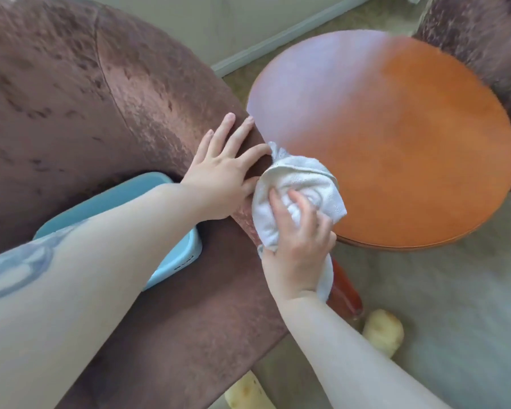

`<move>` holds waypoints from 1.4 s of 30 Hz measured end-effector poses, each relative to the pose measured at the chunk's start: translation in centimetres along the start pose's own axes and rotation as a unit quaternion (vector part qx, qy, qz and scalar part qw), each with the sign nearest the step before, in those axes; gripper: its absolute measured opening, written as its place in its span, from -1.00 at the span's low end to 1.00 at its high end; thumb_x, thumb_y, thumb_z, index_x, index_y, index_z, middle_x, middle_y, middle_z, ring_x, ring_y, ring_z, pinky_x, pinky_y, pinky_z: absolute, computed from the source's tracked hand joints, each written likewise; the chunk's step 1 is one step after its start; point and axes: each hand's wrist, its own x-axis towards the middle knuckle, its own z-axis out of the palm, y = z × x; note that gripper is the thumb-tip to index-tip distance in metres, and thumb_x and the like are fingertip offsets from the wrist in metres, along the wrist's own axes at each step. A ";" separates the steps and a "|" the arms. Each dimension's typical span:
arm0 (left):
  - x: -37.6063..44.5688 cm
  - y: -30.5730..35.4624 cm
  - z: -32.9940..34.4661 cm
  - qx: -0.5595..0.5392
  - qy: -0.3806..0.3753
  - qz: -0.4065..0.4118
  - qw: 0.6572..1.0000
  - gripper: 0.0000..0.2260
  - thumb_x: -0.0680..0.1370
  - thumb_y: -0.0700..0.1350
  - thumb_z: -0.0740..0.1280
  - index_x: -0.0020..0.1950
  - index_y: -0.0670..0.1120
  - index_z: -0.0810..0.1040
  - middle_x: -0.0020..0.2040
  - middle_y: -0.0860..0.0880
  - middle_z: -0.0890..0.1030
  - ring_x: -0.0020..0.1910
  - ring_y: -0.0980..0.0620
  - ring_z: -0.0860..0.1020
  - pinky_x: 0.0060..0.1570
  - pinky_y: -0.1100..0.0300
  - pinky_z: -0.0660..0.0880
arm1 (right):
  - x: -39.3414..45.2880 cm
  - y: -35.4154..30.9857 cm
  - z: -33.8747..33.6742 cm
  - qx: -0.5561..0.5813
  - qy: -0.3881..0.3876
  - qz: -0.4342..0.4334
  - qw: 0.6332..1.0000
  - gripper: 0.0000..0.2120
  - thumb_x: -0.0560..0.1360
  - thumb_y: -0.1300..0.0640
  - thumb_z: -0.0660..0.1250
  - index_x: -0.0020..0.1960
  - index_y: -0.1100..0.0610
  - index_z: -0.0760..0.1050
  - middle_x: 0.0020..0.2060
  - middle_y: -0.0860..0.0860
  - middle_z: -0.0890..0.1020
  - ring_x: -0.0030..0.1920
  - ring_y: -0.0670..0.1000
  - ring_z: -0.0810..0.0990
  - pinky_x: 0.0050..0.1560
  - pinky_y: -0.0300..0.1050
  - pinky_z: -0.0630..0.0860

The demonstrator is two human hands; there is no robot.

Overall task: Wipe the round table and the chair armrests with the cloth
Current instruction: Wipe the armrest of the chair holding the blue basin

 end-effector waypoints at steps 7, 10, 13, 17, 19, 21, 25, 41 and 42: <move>1.0 -0.4 0.9 0.008 -0.020 0.019 1.000 -0.56 0.54 0.16 0.12 0.41 0.27 0.14 0.56 0.09 -0.23 0.50 0.01 -0.33 0.41 -0.01 -0.34 | -8.2 7.8 -3.9 0.011 0.052 0.084 0.995 -0.58 0.36 0.14 0.27 0.20 -0.04 0.56 0.13 0.05 0.51 0.08 0.19 0.44 0.00 0.10 0.42; 1.1 -0.6 1.1 0.009 -0.017 0.014 1.000 -0.57 0.54 0.17 0.10 0.40 0.29 0.13 0.55 0.11 -0.25 0.49 0.02 -0.35 0.40 -0.03 -0.37 | -3.2 3.6 -2.1 0.068 0.057 0.246 0.965 -0.68 0.37 0.10 0.35 0.11 -0.06 0.61 0.04 -0.08 0.61 0.10 0.09 0.43 0.03 0.01 0.35; 1.0 -0.6 1.2 0.023 -0.030 -0.001 0.999 -0.50 0.46 0.28 -0.02 0.42 0.32 0.06 0.54 0.10 -0.29 0.48 0.01 -0.39 0.39 -0.04 -0.40 | -3.6 4.8 -1.9 0.137 0.054 0.163 0.976 -0.68 0.37 0.14 0.36 0.11 0.00 0.61 -0.03 -0.08 0.62 0.02 0.03 0.42 0.08 -0.15 0.39; 0.7 0.1 1.5 0.038 -0.012 0.008 0.999 -0.46 0.45 0.31 -0.07 0.43 0.29 0.03 0.54 0.02 -0.31 0.48 -0.06 -0.39 0.39 -0.08 -0.40 | -9.5 11.1 -2.9 0.194 0.075 0.344 0.916 -0.81 0.39 0.08 0.30 -0.03 -0.03 0.60 -0.09 -0.14 0.59 -0.02 0.01 0.49 0.01 -0.23 0.38; 0.7 0.4 1.5 0.034 -0.003 0.005 0.999 -0.47 0.45 0.30 -0.05 0.43 0.29 0.07 0.55 0.00 -0.30 0.49 -0.08 -0.37 0.40 -0.10 -0.39 | -9.4 12.4 -2.5 0.350 0.059 0.601 0.716 -0.89 0.39 0.08 0.34 -0.10 0.01 0.58 -0.16 -0.05 0.61 -0.09 0.07 0.58 -0.05 -0.14 0.47; 0.6 0.4 1.5 0.034 -0.005 -0.001 0.999 -0.47 0.43 0.30 -0.05 0.41 0.30 0.10 0.55 0.00 -0.29 0.49 -0.08 -0.37 0.40 -0.11 -0.38 | -8.1 13.6 -1.9 0.493 0.003 0.714 0.497 -0.91 0.45 0.08 0.30 -0.11 0.11 0.49 -0.18 0.04 0.54 -0.16 0.07 0.56 -0.09 -0.19 0.47; 0.8 0.3 1.1 0.029 -0.011 0.001 1.000 -0.48 0.43 0.30 -0.04 0.40 0.31 0.12 0.55 0.01 -0.27 0.49 -0.07 -0.37 0.39 -0.10 -0.38 | -7.6 13.3 -1.5 0.520 -0.039 0.757 0.394 -0.80 0.57 0.10 0.13 -0.10 0.18 0.46 -0.28 0.08 0.53 -0.31 0.10 0.55 -0.20 -0.05 0.52; -8.7 2.5 9.0 -0.127 0.113 0.014 0.985 -0.39 0.57 -0.10 0.14 0.56 0.09 -0.05 0.57 0.03 -0.17 0.54 -0.01 -0.23 0.47 0.06 -0.24 | -14.9 1.6 5.5 0.180 -0.114 0.415 0.885 -0.60 0.50 0.24 0.22 0.32 0.05 0.39 0.20 0.03 0.52 0.20 0.06 0.52 0.11 -0.18 0.44; -10.6 2.5 10.7 -0.130 0.087 0.010 0.988 -0.41 0.59 -0.11 0.13 0.56 0.08 -0.07 0.56 0.07 -0.19 0.53 0.05 -0.25 0.47 0.10 -0.26 | -15.2 1.0 6.3 0.156 -0.120 0.269 0.943 -0.56 0.45 0.24 0.26 0.32 0.02 0.41 0.23 0.00 0.50 0.19 0.04 0.49 0.09 -0.16 0.45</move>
